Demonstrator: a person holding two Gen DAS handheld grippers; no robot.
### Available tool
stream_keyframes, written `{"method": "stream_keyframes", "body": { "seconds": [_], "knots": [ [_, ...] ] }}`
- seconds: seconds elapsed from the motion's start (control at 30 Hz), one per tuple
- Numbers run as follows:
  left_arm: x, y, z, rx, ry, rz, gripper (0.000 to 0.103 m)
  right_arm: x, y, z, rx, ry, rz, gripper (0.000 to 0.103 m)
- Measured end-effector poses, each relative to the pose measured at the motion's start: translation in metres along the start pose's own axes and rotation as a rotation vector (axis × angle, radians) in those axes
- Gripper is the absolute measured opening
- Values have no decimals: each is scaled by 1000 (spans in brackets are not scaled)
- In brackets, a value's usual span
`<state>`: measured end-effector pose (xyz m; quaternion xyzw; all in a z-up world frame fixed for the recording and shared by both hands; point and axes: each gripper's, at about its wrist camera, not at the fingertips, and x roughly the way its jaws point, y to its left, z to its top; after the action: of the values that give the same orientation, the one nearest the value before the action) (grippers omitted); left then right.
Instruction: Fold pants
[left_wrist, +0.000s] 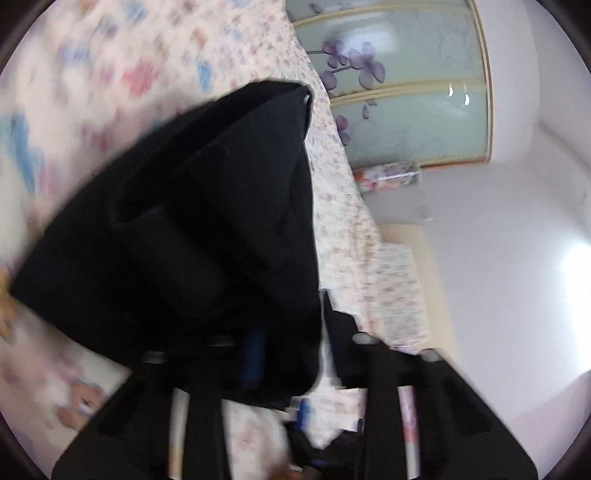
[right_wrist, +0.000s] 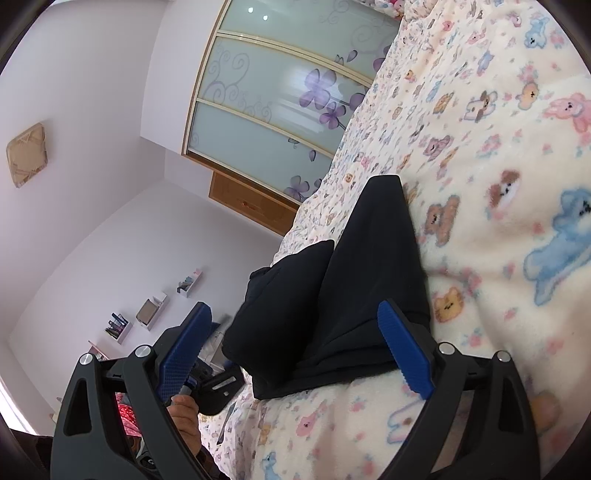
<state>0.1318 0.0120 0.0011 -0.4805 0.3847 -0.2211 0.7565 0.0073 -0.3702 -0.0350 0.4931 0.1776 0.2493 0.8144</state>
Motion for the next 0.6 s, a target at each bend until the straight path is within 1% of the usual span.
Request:
{"method": "stream_keyframes", "body": {
  "seconds": [0.03,0.13,0.17,0.2,0.23,0.27,0.3,0.33,0.37,0.4,0.43,0.47,0.53,0.57,0.6],
  "knots": [
    [-3,-16,-1,93,-26,65,18,0,0,0,1,0,1,93],
    [-9,-65,-12,386,-119,209,16,-1,0,1,7,-4,7,94],
    [-7,-77,-18,462,-137,245,15,-2,0,1,8,-5,8,94],
    [-4,-96,-25,581,-154,298,15,-3,-1,1,11,-7,10,94],
    [4,-113,-35,704,-154,350,15,-4,-1,2,16,-11,13,94],
    [10,-124,-42,789,-147,380,15,-6,-1,2,19,-15,16,94],
    [21,-137,-57,913,-123,421,15,-8,-1,3,27,-27,22,94],
    [37,-152,-79,1080,-82,472,14,-10,-2,4,34,-37,26,94],
    [53,-160,-99,1213,-35,507,14,-13,-3,6,42,-50,29,94],
    [64,-162,-119,1301,10,525,14,-16,-4,7,51,-63,32,94],
    [82,-161,-146,1422,93,549,14,-19,-6,9,65,-74,35,94],
    [94,-156,-162,1490,150,565,13,-20,-8,11,79,-75,38,94],
    [111,-140,-192,1583,237,591,12,-22,-12,13,99,-70,45,94],
    [118,-133,-193,1595,260,587,12,-23,-13,13,104,-69,47,94],
    [123,-127,-189,1582,273,573,12,-23,-13,14,105,-67,48,94]
  ]
}}
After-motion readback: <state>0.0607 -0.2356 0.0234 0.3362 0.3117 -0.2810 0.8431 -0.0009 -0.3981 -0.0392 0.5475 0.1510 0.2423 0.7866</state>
